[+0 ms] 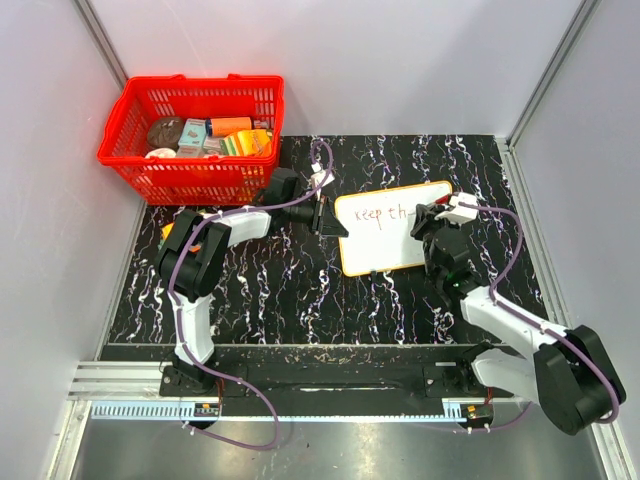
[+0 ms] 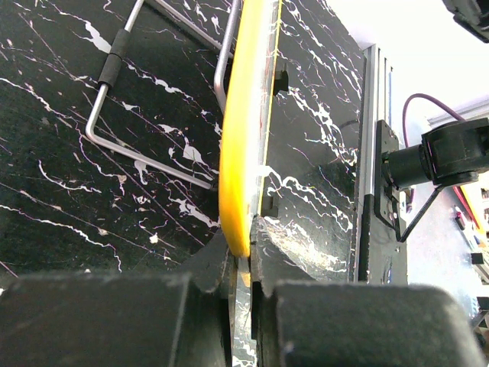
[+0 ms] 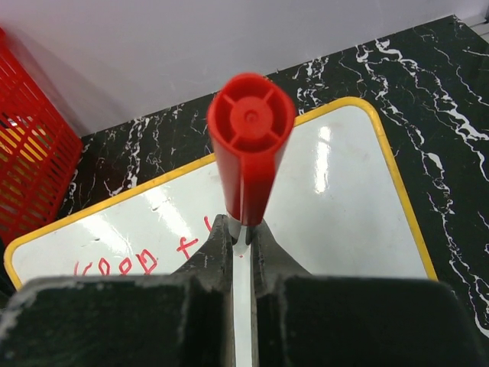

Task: Write a sentence on the whiteboard

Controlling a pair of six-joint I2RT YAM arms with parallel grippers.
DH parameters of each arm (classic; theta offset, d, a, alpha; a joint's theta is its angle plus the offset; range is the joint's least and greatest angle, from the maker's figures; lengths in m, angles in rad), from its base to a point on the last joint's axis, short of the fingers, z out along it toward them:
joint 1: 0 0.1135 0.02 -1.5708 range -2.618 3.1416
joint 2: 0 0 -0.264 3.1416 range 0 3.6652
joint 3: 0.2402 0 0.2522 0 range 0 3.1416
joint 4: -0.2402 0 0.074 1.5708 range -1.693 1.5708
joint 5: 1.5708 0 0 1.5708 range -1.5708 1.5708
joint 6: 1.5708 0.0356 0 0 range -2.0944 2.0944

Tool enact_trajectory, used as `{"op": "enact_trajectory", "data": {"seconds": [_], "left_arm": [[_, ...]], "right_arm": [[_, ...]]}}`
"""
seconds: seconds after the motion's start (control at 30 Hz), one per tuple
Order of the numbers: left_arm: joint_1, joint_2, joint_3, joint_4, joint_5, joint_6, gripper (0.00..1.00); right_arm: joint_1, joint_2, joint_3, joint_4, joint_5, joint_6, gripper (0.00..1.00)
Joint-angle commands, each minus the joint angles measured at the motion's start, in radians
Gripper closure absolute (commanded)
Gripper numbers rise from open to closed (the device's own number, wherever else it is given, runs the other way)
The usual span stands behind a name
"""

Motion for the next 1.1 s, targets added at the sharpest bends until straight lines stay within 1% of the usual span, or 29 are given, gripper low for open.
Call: {"op": "enact_trajectory", "data": {"seconds": [0.0,0.53,0.8,1.07], "left_arm": [[-0.03,0.062,-0.024,-0.1,-0.101,0.149,1.0],[-0.03,0.062,-0.024,-0.1,-0.099,0.151,1.0],[-0.03,0.064,-0.023,-0.103,-0.099,0.151,1.0],[-0.031,0.062,-0.023,-0.103,-0.099,0.149,1.0]], "right_arm": [[-0.005,0.052,0.059,0.04,0.006,-0.018,1.0],[-0.005,0.108,0.085,0.068,0.001,-0.015,1.0],[-0.007,0.123,0.083,0.065,0.032,-0.023,1.0],[-0.016,0.103,0.082,0.043,0.079,-0.035,1.0]]}}
